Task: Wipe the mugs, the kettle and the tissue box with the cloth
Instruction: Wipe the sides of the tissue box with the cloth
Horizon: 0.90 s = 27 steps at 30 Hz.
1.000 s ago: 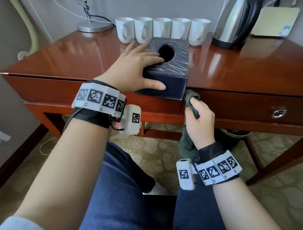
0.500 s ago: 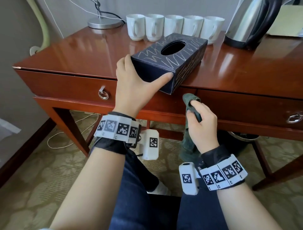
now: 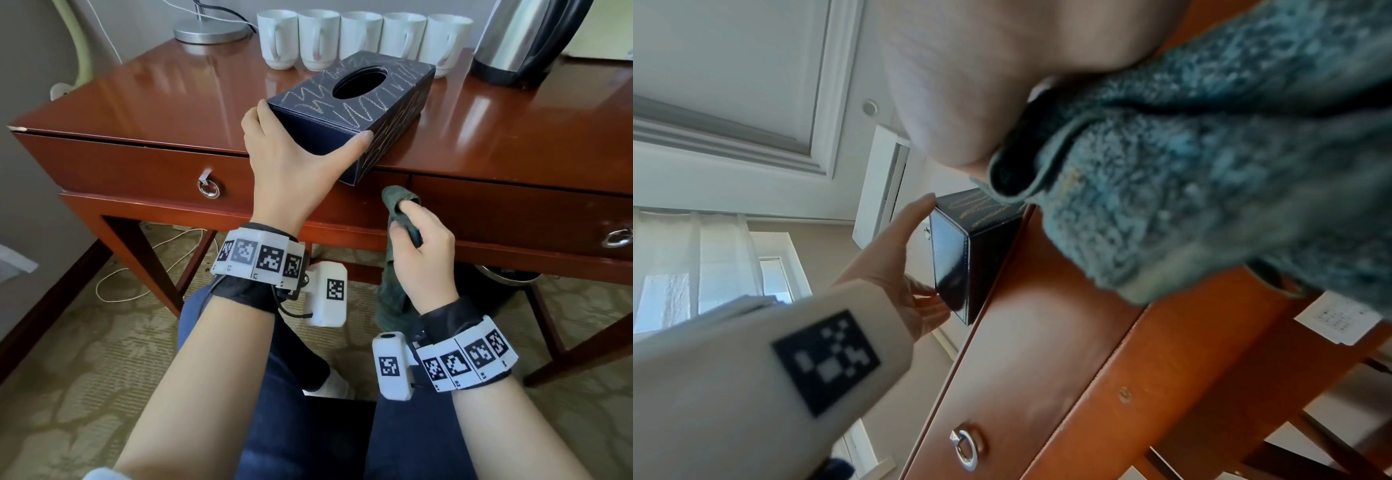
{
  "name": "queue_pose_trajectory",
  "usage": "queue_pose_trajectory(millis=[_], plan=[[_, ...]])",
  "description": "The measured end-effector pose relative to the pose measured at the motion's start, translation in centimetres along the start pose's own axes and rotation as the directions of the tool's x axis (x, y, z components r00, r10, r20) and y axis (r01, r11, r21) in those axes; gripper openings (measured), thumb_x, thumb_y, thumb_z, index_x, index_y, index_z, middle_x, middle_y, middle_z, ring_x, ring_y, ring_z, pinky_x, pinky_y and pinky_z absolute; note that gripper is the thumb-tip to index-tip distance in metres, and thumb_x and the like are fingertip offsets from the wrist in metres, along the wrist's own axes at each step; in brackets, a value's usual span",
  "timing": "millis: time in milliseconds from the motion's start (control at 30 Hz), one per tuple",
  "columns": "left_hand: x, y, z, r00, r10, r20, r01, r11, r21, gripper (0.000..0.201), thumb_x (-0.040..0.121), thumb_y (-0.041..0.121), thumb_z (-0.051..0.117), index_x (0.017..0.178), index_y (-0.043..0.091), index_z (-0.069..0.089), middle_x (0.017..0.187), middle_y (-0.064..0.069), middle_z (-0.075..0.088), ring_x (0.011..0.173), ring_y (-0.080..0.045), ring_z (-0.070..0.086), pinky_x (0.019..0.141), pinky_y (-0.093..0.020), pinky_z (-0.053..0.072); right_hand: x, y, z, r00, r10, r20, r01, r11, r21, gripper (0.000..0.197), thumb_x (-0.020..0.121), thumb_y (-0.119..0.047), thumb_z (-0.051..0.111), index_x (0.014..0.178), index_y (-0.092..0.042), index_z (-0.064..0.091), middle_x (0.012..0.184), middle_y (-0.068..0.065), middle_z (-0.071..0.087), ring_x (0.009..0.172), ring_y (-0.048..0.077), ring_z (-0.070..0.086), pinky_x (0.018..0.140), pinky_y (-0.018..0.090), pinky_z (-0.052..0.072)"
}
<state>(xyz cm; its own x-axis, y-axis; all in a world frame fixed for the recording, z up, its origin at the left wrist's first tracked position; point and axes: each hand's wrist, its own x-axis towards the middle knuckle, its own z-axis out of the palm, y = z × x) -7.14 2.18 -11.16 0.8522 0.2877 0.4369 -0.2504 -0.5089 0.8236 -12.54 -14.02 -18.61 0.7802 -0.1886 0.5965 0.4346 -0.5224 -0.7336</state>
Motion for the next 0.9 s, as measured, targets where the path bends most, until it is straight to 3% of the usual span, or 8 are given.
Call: queue_pose_trajectory(millis=[200, 400, 533, 667, 767, 833, 900], plan=[[1.6, -0.8, -0.5, 0.997, 0.067, 0.033, -0.069, 0.996, 0.052, 0.13, 0.058, 0.08, 0.057, 0.15, -0.004, 0.022, 0.148, -0.012, 0.026, 0.142, -0.023, 0.023, 0.119, -0.031, 0.02, 0.7, -0.8, 0.1, 0.999, -0.019, 0.029, 0.02, 1.0, -0.007, 0.034, 0.092, 0.0, 0.05, 0.126, 0.002, 0.057, 0.105, 0.002, 0.056, 0.094, -0.001, 0.048, 0.084, 0.002, 0.035], [3.5, -3.0, -1.5, 0.987, 0.144, 0.077, -0.142, 0.99, -0.026, 0.12, 0.062, 0.075, 0.063, 0.146, -0.005, 0.032, 0.139, -0.01, 0.034, 0.134, -0.021, 0.037, 0.113, -0.031, 0.033, 0.8, -1.3, 0.7, 0.995, -0.067, 0.075, 0.067, 0.998, 0.009, 0.037, 0.092, 0.002, 0.051, 0.129, 0.005, 0.054, 0.11, -0.002, 0.052, 0.102, -0.007, 0.044, 0.089, -0.002, 0.031], [3.8, -4.5, -2.2, 0.973, 0.204, 0.106, -0.195, 0.977, -0.087, 0.111, 0.069, 0.067, 0.062, 0.147, -0.005, 0.032, 0.139, -0.012, 0.036, 0.135, -0.02, 0.038, 0.114, -0.035, 0.034, 0.7, -1.9, 1.3, 0.988, -0.138, 0.075, 0.138, 0.99, 0.004, 0.034, 0.091, 0.003, 0.052, 0.125, 0.007, 0.056, 0.107, -0.001, 0.052, 0.098, -0.005, 0.045, 0.088, -0.001, 0.032], [3.6, -5.2, -2.0, 0.963, 0.232, 0.134, -0.203, 0.958, -0.202, 0.104, 0.074, 0.06, 0.063, 0.149, -0.001, 0.026, 0.14, -0.008, 0.031, 0.138, -0.021, 0.035, 0.116, -0.037, 0.032, 0.4, -2.8, 2.4, 0.958, -0.267, 0.103, 0.275, 0.959, -0.074, 0.028, 0.092, 0.0, 0.05, 0.118, 0.003, 0.059, 0.099, 0.008, 0.055, 0.084, 0.013, 0.051, 0.075, 0.019, 0.044], [3.4, -5.3, -1.6, 0.964, 0.238, 0.122, -0.2, 0.944, -0.262, 0.1, 0.076, 0.057, 0.064, 0.15, 0.002, 0.025, 0.139, -0.005, 0.029, 0.138, -0.02, 0.034, 0.117, -0.033, 0.031, 0.3, -3.0, 2.9, 0.945, -0.284, 0.164, 0.314, 0.926, -0.209, 0.026, 0.095, -0.012, 0.044, 0.116, -0.004, 0.056, 0.103, 0.013, 0.054, 0.074, 0.02, 0.049, 0.057, 0.036, 0.047], [3.2, -5.3, -1.4, 0.964, 0.24, 0.114, -0.202, 0.94, -0.275, 0.098, 0.077, 0.056, 0.064, 0.149, 0.002, 0.025, 0.138, -0.004, 0.029, 0.137, -0.017, 0.034, 0.117, -0.028, 0.03, 0.4, -3.2, 3.1, 0.935, -0.287, 0.21, 0.338, 0.899, -0.277, 0.025, 0.095, -0.015, 0.04, 0.117, -0.01, 0.051, 0.102, 0.013, 0.051, 0.066, 0.023, 0.049, 0.047, 0.033, 0.044], [3.1, -5.3, -1.3, 0.962, 0.252, 0.101, -0.218, 0.939, -0.267, 0.097, 0.077, 0.056, 0.063, 0.148, 0.001, 0.026, 0.138, -0.005, 0.03, 0.137, -0.019, 0.034, 0.117, -0.031, 0.03, 0.5, -3.4, 3.3, 0.929, -0.276, 0.248, 0.347, 0.884, -0.314, 0.023, 0.094, -0.017, 0.038, 0.116, -0.016, 0.044, 0.101, 0.012, 0.049, 0.062, 0.022, 0.047, 0.046, 0.029, 0.041]])
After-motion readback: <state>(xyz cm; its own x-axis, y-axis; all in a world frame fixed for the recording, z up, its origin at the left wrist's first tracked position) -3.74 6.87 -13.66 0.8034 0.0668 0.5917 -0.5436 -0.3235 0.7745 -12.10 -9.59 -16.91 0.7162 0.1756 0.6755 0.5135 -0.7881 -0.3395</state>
